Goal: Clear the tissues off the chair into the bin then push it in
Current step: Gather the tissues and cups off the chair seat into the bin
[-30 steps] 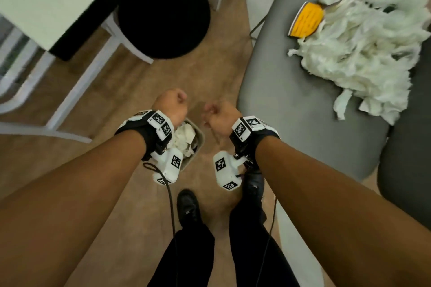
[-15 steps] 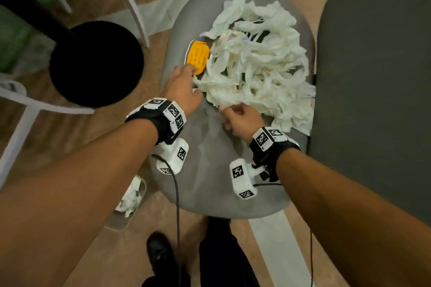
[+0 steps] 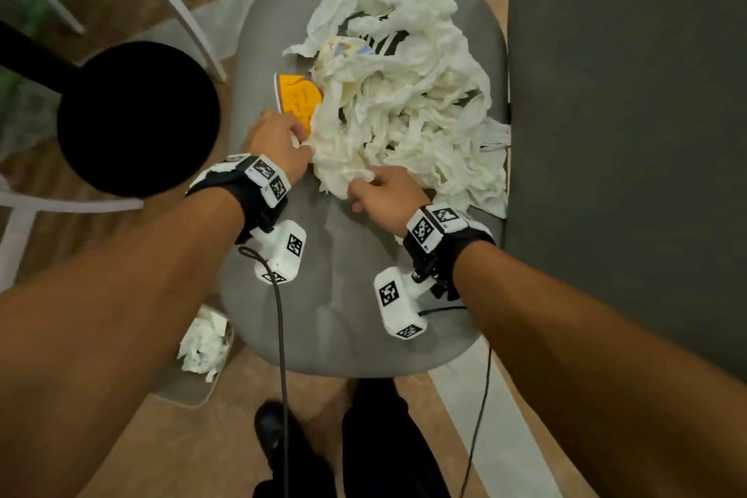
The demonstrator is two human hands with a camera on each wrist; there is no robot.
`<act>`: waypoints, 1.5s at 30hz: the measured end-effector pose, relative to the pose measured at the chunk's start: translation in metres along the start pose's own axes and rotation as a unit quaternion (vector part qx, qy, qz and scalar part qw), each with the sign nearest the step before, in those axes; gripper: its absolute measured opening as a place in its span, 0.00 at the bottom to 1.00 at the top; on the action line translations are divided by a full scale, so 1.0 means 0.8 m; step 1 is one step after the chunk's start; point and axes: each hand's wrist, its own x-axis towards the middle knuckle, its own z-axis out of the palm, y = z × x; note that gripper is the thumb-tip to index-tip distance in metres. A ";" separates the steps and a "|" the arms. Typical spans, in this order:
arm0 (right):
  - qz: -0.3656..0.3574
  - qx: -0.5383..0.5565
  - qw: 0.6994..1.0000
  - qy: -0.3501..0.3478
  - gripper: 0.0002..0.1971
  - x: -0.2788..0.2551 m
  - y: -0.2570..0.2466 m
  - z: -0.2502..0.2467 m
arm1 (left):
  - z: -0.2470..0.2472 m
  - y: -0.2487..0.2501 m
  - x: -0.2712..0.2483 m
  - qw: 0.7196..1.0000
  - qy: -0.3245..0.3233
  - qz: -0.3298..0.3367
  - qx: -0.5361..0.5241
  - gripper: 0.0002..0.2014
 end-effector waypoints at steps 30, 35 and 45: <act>-0.119 -0.472 0.856 -0.176 0.13 -0.034 -0.073 0.162 | -0.037 -0.169 -0.170 0.955 -0.027 -0.163 -0.247 0.43; -0.131 -0.371 0.902 -0.180 0.15 -0.066 -0.088 0.201 | -0.038 -0.184 -0.194 0.941 0.011 -0.186 -0.283 0.25; 0.008 -0.076 0.994 -0.080 0.11 -0.070 -0.062 0.236 | -0.045 -0.182 -0.224 0.808 -0.049 -0.219 -0.544 0.16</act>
